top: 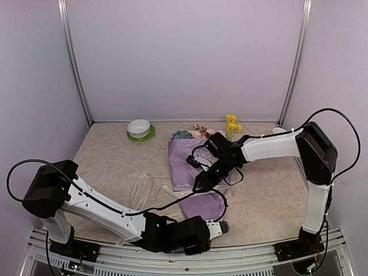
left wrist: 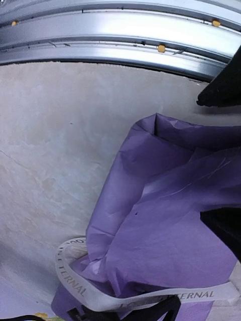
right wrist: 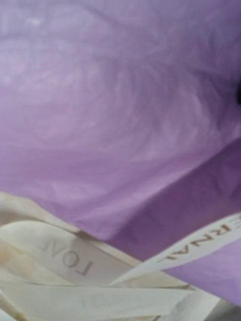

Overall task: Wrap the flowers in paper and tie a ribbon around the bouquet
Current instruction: Place the folded bouquet on the ribbon, then cross the ribbon over the folded bouquet.

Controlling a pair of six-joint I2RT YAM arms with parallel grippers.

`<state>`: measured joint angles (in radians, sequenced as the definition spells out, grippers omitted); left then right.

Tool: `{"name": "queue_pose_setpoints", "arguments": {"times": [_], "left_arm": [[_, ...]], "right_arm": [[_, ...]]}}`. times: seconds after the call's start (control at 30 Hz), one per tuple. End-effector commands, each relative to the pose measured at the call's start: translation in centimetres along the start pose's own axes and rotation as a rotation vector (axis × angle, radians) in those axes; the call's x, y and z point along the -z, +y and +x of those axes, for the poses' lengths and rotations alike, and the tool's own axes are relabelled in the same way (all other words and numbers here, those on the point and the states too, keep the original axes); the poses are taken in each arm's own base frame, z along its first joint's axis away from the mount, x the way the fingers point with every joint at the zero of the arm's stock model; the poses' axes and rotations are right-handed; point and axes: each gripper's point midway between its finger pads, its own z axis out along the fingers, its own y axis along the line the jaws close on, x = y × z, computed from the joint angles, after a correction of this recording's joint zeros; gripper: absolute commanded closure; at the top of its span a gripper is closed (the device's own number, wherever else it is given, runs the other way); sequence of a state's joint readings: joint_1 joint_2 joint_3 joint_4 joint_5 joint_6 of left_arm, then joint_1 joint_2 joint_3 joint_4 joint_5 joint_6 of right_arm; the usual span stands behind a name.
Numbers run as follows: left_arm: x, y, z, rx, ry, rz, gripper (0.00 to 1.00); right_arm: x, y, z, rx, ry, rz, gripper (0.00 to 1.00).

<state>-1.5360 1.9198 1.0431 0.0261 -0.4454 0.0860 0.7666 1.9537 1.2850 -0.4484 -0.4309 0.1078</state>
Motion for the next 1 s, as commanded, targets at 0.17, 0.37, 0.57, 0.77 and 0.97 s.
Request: {"name": "queue_pose_setpoints", "arguments": {"times": [0.17,0.37,0.57,0.77,0.97], "left_arm": [[8.7,4.9,-7.6,0.236,-0.231,0.061,0.05],[10.3,16.9,2.0,0.914,0.069,-0.213,0.24],[14.6,16.3,14.8,1.233,0.426,-0.414,0.49],[14.7,17.6,20.7,1.424,0.379,-0.434,0.25],[11.9,22.4,19.2,1.374,0.255,-0.386,0.2]], "right_arm": [[-0.9,-1.6,2.3,-0.056,0.038,0.02,0.54],[-0.6,-1.4,2.4,-0.06,0.04,0.015,0.54],[-0.6,-1.1,2.5,-0.055,0.043,-0.001,0.54],[-0.9,-1.1,3.0,-0.059,0.05,-0.012,0.54],[-1.0,-1.2,3.1,-0.063,0.051,-0.006,0.54]]}}
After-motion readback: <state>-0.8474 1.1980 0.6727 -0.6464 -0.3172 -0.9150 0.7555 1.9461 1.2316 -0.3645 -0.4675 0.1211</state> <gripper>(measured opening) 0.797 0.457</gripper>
